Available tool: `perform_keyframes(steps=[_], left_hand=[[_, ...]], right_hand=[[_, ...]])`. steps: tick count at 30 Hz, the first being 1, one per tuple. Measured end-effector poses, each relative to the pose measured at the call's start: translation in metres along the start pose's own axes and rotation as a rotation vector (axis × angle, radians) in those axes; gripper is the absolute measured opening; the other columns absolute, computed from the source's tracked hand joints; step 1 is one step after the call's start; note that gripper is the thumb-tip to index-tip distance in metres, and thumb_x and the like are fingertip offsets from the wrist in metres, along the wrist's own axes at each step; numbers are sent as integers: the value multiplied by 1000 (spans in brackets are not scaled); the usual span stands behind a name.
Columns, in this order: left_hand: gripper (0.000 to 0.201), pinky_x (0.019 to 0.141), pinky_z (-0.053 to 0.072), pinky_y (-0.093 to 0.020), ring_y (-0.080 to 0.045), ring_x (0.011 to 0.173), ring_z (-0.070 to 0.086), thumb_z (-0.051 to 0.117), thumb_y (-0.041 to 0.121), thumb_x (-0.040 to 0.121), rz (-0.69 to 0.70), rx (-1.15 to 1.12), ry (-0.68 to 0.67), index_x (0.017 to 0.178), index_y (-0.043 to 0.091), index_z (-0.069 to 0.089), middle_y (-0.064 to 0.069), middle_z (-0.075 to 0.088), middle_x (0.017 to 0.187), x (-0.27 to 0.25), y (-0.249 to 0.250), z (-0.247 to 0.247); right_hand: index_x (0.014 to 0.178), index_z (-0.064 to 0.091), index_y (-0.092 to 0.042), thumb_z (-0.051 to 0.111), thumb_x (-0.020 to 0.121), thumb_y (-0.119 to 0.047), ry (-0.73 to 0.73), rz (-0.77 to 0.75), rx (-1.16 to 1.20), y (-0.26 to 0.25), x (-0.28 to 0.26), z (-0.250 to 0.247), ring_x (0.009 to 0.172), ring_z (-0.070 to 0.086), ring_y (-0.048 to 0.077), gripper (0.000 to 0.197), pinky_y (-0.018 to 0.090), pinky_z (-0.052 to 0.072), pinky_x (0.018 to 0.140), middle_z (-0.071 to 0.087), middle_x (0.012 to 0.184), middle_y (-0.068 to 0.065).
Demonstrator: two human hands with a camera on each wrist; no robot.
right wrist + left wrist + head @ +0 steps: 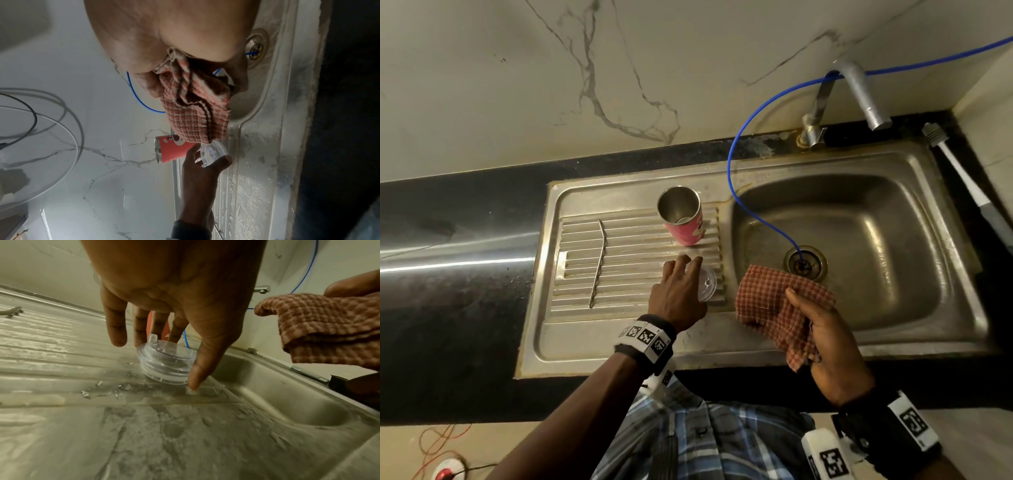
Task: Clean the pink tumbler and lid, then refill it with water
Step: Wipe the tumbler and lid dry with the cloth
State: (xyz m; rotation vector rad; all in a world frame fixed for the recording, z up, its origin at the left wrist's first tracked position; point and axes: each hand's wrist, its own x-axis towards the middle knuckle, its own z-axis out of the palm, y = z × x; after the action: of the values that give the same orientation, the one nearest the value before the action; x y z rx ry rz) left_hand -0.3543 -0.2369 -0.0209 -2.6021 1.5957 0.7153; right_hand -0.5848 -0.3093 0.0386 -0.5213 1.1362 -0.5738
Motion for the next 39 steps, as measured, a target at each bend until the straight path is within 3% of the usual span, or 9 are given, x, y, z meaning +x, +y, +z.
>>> perform_keyframes(steps=[8, 13, 15, 17, 21, 25, 29, 34, 39], left_hand=[[94, 91, 58, -36, -25, 115, 69, 88, 19, 60, -68, -991, -98, 147, 37, 56, -5, 68, 132, -27, 14, -55], [77, 108, 51, -55, -28, 121, 67, 74, 16, 69, -22, -1547, -302, 144, 29, 63, -11, 67, 142, -50, 35, -83], [80, 108, 51, -57, -29, 120, 68, 75, 19, 65, -11, -1602, -288, 144, 24, 63, -10, 68, 140, -53, 41, -89], [78, 107, 50, -57, -28, 118, 69, 75, 17, 66, 11, -1600, -273, 143, 23, 64, -9, 70, 138, -54, 47, -95], [59, 99, 50, -51, -24, 110, 70, 64, 17, 79, 28, -1514, -258, 135, 32, 72, -6, 74, 130, -58, 62, -105], [51, 93, 51, -45, -23, 100, 70, 72, 53, 69, -8, -1451, -188, 117, 35, 78, -10, 77, 119, -64, 78, -115], [37, 78, 50, -36, -13, 84, 72, 59, 76, 80, -94, -1423, -77, 93, 49, 80, 0, 81, 101, -69, 88, -120], [57, 57, 49, -16, 3, 68, 69, 29, 57, 110, -27, -1372, 16, 94, 33, 77, 10, 78, 81, -72, 99, -128], [62, 62, 52, -10, -1, 86, 76, 29, 68, 98, -5, -1419, 2, 115, 28, 73, 7, 82, 98, -73, 103, -126]], right_hand=[[116, 73, -10, 61, 99, -10, 54, -128, -70, -8, -1, -5, 110, 73, 28, 21, 44, 57, 95, 78, 114, 9], [104, 77, -15, 71, 94, -13, 76, -339, -187, -38, -17, 12, 108, 73, 36, 11, 50, 59, 93, 80, 104, 1], [92, 78, -20, 71, 95, -15, 53, -430, -271, -53, -28, 24, 100, 69, 48, 9, 64, 58, 84, 80, 91, -5], [89, 78, -24, 69, 97, -12, -10, -541, -340, -66, -38, 33, 95, 74, 31, 17, 45, 60, 78, 79, 90, -11], [91, 79, -16, 67, 100, -12, -122, -642, -451, -75, -41, 44, 95, 68, 43, 17, 53, 56, 78, 75, 95, 17], [122, 72, -22, 57, 102, 2, -318, -797, -507, -78, -42, 54, 119, 68, 6, 35, 22, 52, 102, 75, 121, -16], [126, 71, -23, 57, 103, -1, -337, -807, -561, -74, -41, 51, 83, 64, -12, 34, 8, 47, 74, 72, 96, -25], [127, 69, -7, 62, 99, 4, -357, -917, -570, -71, -50, 51, 108, 69, 6, 31, 33, 55, 92, 73, 117, -1], [128, 68, -2, 62, 97, -1, -474, -1039, -606, -73, -56, 50, 129, 62, 23, 31, 43, 49, 109, 66, 133, 6]])
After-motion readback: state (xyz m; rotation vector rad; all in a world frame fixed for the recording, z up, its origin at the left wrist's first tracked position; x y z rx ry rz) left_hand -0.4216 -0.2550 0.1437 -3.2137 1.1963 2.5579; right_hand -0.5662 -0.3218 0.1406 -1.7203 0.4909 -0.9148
